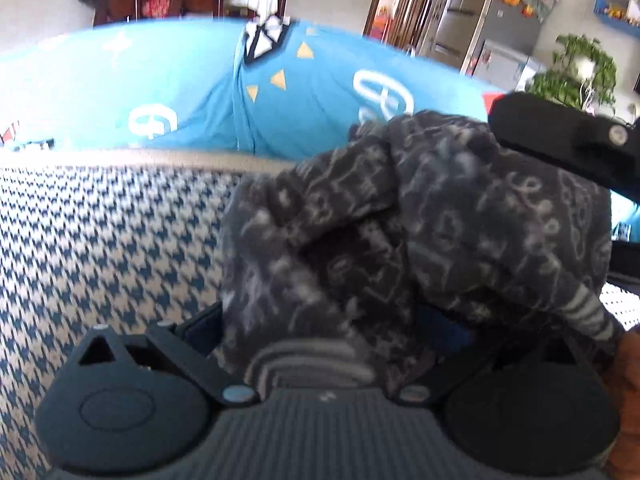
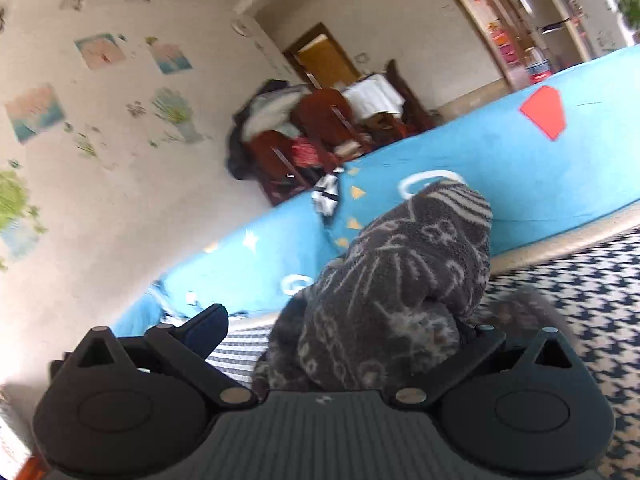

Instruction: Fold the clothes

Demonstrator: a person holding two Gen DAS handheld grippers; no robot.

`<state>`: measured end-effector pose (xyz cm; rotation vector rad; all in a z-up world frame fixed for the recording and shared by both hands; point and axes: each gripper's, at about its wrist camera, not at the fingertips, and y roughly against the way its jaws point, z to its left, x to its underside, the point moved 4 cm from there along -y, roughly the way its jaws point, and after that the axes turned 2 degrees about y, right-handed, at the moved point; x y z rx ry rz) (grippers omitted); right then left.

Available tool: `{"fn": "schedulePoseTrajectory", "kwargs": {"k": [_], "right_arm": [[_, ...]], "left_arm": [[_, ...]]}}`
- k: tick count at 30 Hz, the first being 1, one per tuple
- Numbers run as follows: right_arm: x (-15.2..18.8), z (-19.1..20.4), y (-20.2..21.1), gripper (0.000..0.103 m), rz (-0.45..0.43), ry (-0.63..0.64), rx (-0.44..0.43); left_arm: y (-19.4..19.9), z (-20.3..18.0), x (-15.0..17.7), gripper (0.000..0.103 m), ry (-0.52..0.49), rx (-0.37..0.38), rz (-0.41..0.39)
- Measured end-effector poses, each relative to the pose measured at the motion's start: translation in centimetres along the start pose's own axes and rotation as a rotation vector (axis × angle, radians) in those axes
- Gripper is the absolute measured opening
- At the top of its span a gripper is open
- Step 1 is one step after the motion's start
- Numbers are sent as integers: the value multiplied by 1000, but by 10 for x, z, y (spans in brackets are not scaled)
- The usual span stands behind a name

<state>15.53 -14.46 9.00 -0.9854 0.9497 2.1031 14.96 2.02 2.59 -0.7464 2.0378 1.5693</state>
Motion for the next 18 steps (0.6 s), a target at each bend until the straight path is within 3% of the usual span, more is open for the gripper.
{"fn": "schedulePoseTrajectory", "kwargs": {"k": [3, 6, 10, 18], "right_arm": [[7, -3, -2, 103, 65, 85, 160], [15, -13, 1, 103, 126, 115, 262], [26, -38, 7, 103, 205, 35, 327], [30, -64, 26, 103, 236, -16, 410]], "left_arm": [[-3, 7, 5, 103, 15, -12, 35], [-5, 15, 9, 103, 21, -35, 58], [-7, 25, 14, 103, 28, -65, 90], [-11, 45, 24, 103, 40, -138, 149]]}}
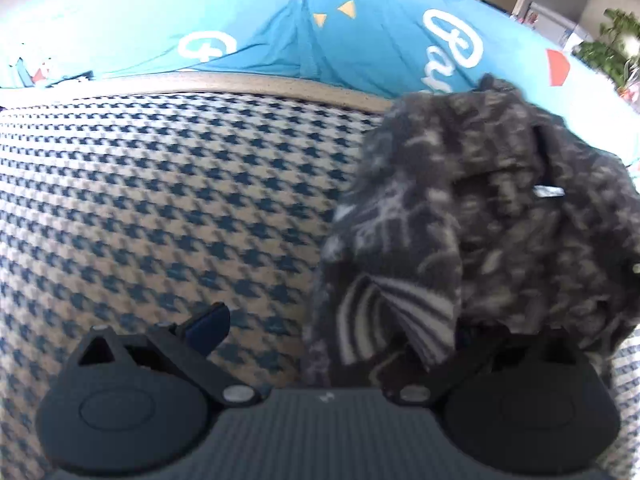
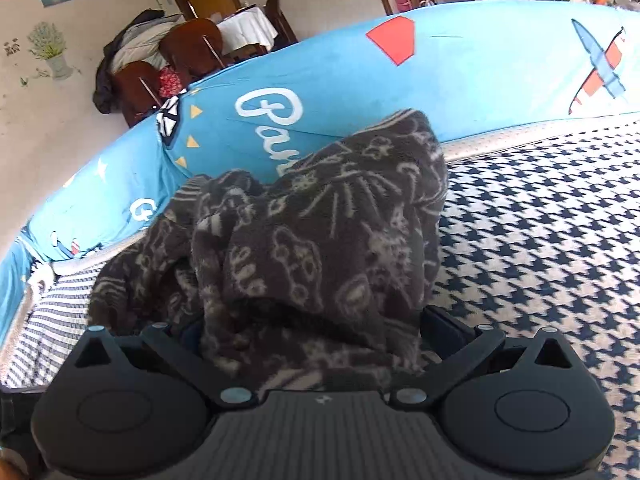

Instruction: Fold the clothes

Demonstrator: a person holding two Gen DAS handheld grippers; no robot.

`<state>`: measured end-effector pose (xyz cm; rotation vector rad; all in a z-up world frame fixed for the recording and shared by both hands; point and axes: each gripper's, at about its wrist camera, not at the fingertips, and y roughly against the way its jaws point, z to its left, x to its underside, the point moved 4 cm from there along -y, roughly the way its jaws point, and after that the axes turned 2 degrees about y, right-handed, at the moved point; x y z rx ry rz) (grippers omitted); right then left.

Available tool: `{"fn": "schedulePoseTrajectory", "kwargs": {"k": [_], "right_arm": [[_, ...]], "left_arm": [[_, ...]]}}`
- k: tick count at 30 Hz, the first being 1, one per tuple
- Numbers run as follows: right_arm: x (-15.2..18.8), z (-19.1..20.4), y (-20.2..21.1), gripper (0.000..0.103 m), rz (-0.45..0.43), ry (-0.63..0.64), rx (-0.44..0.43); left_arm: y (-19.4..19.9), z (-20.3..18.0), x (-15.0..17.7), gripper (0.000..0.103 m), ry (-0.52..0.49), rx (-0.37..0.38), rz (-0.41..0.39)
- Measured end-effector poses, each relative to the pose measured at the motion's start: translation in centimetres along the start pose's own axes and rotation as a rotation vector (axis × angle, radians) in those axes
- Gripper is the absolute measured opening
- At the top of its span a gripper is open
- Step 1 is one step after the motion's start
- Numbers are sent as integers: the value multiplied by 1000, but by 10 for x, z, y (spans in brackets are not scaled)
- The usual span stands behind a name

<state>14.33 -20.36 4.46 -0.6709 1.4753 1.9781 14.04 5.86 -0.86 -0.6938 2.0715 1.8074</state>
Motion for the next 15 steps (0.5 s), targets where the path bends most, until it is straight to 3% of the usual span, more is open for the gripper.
{"fn": "schedulePoseTrajectory", "kwargs": {"k": [8, 15], "right_arm": [[4, -17, 10, 103, 22, 8, 90], [12, -23, 23, 103, 33, 42, 129]], "left_arm": [[-7, 24, 6, 103, -1, -140, 40], [-2, 24, 17, 103, -52, -189, 45]]}}
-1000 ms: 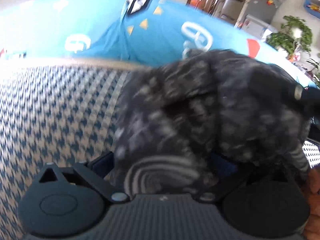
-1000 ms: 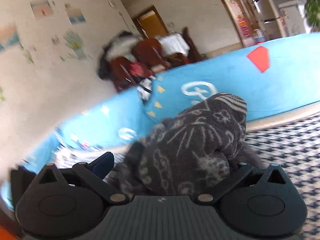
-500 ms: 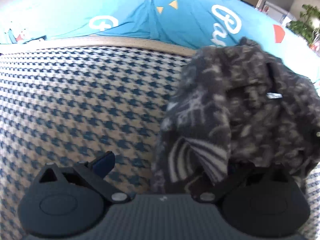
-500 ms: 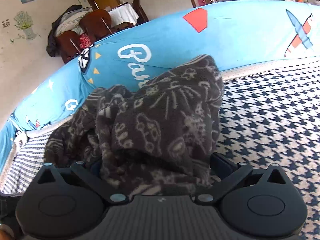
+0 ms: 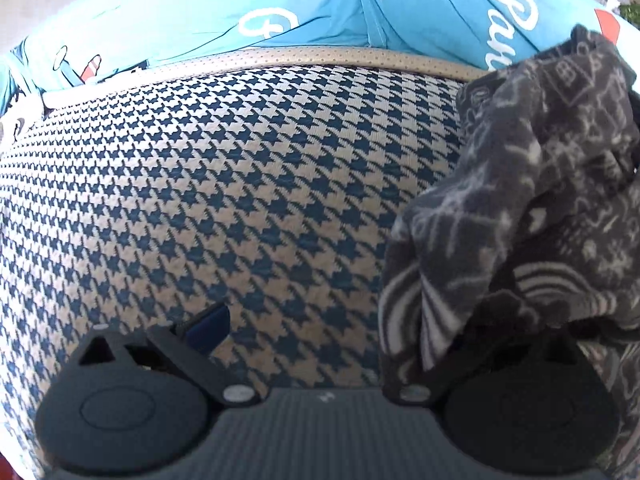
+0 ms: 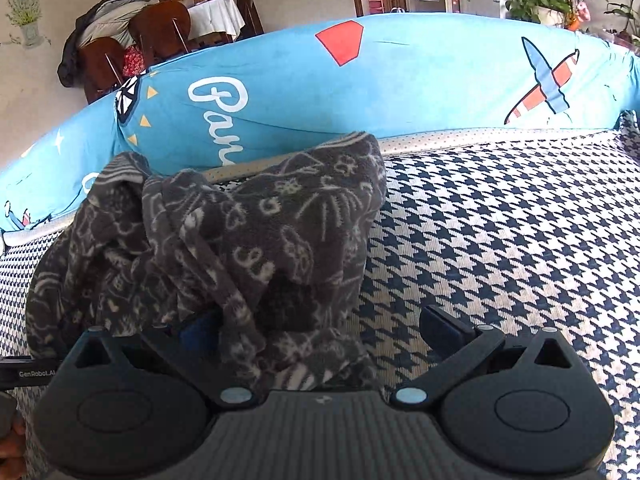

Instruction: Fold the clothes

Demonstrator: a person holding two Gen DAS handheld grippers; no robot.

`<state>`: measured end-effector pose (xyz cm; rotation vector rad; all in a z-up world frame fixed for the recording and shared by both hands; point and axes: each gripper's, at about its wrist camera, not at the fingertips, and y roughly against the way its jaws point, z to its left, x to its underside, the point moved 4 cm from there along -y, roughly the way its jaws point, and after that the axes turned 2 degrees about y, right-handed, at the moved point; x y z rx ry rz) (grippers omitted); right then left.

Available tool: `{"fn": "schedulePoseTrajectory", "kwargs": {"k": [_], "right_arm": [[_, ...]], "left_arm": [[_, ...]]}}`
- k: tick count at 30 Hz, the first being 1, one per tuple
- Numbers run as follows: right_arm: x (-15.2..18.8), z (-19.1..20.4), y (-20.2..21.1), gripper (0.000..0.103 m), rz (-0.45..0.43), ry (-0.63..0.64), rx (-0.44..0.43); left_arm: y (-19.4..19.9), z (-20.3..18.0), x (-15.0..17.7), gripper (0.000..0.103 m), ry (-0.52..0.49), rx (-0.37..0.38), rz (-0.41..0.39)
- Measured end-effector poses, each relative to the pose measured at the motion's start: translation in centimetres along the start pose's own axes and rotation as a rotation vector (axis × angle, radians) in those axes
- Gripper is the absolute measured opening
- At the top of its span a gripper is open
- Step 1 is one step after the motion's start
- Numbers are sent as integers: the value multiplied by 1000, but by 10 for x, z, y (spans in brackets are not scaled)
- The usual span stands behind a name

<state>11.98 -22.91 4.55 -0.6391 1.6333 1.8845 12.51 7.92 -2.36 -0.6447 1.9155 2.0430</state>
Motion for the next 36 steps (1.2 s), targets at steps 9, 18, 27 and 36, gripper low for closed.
{"fn": "schedulePoseTrajectory", "kwargs": {"k": [9, 18, 27, 36], "right_arm": [[18, -6, 11, 103, 23, 20, 44], [40, -7, 31, 103, 12, 60, 110], [43, 13, 72, 103, -176, 137, 111], [29, 47, 81, 103, -326, 204, 27]], "left_arm": [[11, 16, 21, 103, 31, 7, 22], [22, 28, 46, 103, 80, 20, 18], [30, 39, 68, 103, 136, 29, -3], [50, 47, 86, 103, 154, 51, -35]]}}
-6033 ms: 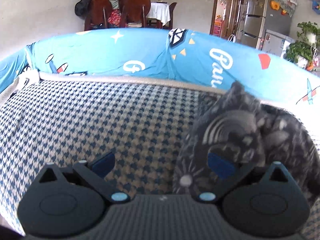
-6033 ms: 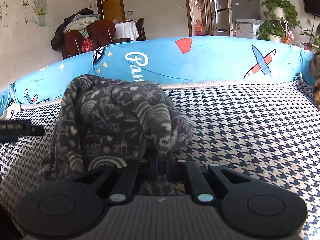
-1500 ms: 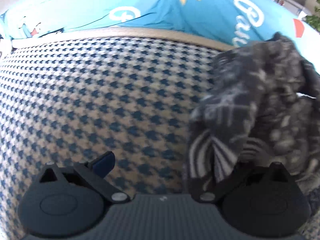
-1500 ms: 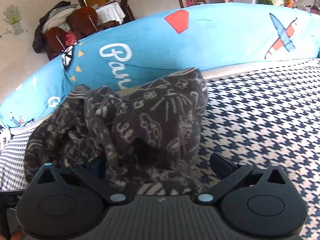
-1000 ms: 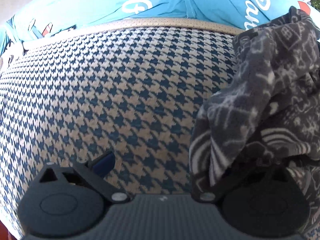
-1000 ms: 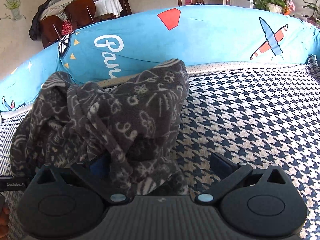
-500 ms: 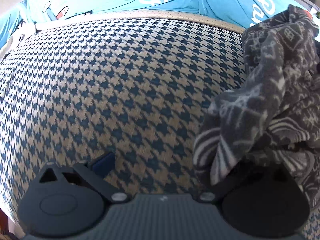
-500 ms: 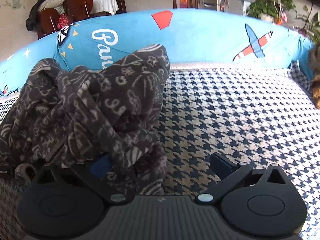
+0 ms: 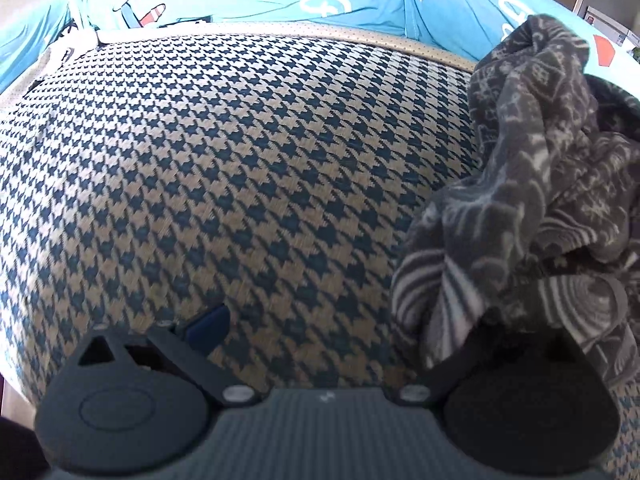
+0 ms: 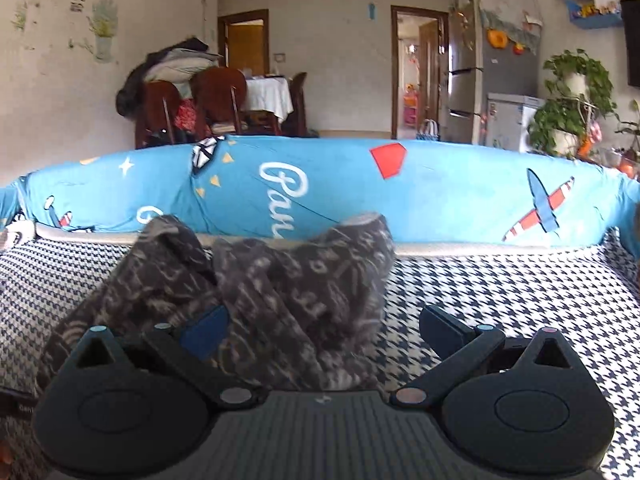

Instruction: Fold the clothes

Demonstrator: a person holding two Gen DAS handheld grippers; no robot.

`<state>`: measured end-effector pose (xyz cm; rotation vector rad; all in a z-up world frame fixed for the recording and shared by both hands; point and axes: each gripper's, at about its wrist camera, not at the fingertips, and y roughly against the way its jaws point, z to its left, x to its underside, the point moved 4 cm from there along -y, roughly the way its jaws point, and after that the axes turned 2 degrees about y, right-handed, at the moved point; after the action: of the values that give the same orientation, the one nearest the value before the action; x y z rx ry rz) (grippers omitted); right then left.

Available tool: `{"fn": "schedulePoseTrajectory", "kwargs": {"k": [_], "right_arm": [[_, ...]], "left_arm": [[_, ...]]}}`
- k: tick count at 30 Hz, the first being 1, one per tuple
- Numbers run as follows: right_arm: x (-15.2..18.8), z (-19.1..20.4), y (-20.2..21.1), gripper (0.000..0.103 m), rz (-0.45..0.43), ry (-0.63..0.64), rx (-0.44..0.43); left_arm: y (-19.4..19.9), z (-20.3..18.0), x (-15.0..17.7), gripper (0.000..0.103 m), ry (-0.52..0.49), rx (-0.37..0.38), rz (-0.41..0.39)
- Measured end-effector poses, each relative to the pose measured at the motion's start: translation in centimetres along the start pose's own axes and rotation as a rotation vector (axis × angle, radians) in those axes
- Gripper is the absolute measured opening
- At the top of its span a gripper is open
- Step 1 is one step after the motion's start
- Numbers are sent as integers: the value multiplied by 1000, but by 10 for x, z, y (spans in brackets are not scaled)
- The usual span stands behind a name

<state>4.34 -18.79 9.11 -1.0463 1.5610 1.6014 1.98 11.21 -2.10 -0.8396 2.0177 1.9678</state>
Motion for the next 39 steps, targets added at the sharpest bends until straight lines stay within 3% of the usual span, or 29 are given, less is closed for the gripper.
{"fn": "schedulePoseTrajectory", "kwargs": {"k": [9, 16, 22, 28, 33, 39], "right_arm": [[-9, 22, -11, 103, -65, 17, -48], [-10, 25, -15, 103, -105, 6, -63], [-9, 38, -23, 103, -107, 76, -89], [-7, 51, -32, 103, -116, 139, -99], [-4, 53, -43, 86, -90, 142, -96], [-2, 55, -50, 76, -78, 148, -88]], "left_arm": [[41, 1, -20, 103, 33, 96, -131], [51, -28, -62, 103, -52, 148, -201], [42, -64, -94, 103, -160, 129, -206], [27, -82, -112, 103, -147, 206, -180], [9, -95, -124, 103, -177, 252, -166], [-6, -110, -134, 103, -176, 295, -147]]}}
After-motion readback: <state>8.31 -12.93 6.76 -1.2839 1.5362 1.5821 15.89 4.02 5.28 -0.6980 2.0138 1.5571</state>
